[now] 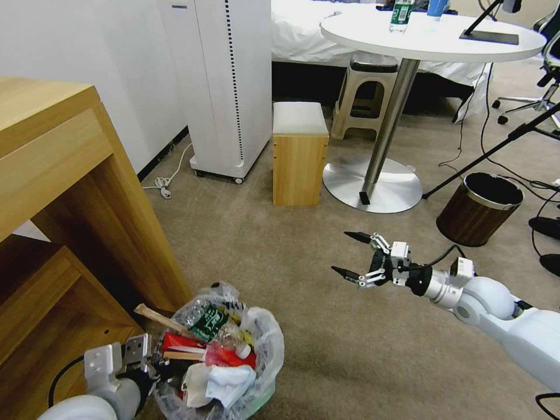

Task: Pick up the trash bin and place the garbage on the floor into it.

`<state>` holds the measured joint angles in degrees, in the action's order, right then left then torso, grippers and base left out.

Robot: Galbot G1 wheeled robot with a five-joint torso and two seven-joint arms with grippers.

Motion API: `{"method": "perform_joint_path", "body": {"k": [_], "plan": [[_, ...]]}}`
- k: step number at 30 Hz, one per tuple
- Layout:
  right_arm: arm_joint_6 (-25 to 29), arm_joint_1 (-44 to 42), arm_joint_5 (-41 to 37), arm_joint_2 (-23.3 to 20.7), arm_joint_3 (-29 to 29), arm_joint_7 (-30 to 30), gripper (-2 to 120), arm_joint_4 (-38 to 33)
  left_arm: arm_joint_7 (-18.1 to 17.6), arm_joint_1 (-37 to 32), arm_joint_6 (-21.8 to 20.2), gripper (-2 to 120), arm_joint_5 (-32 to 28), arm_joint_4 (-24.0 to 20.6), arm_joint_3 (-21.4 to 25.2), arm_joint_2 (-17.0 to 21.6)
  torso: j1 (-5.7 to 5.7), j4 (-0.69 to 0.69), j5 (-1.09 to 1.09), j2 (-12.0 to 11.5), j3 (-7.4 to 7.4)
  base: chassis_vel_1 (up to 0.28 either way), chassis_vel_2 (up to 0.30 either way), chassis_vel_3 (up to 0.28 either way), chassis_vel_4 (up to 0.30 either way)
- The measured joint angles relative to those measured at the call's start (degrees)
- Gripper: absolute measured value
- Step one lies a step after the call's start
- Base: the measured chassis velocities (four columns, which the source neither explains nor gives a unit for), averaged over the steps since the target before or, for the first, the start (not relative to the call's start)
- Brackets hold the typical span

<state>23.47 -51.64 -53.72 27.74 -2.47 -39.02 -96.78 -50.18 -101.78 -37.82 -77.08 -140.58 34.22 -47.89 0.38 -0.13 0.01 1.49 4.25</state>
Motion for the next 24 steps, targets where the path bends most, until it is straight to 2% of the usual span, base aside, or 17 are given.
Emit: {"method": "perform_joint_path", "body": {"k": [9, 15, 22, 24], "plan": [[-0.15, -4.73, 0.59, -0.84, 5.29, 0.10, 100, -0.80, -0.33, 4.84, 0.53, 0, -2.93, 2.03, -1.44, 4.51, 0.00, 0.00, -0.01, 0.00, 0.00, 0.000, 0.000, 0.000, 0.000], [-0.22, -8.17, 0.63, -1.86, 9.62, 0.12, 100, -0.40, -0.76, 10.57, 0.51, 0, -4.81, 4.82, -4.96, 6.53, 0.00, -0.01, -0.02, 0.00, 0.01, 0.000, 0.000, 0.000, 0.000], [-0.16, -8.76, 0.74, -1.65, 10.19, 0.11, 100, 0.27, -2.19, 12.79, 0.62, 0, -7.52, 6.13, -7.34, 8.87, 0.00, 0.00, 0.00, 0.00, 0.01, 0.000, 0.000, 0.000, 0.000], [-0.11, -8.82, 0.93, -1.09, 10.21, 0.08, 100, 0.63, -2.75, 14.85, 0.67, 0, -7.70, 7.29, -9.86, 8.91, 0.00, 0.00, -0.01, 0.00, 0.01, 0.000, 0.000, 0.000, 0.000]]}}
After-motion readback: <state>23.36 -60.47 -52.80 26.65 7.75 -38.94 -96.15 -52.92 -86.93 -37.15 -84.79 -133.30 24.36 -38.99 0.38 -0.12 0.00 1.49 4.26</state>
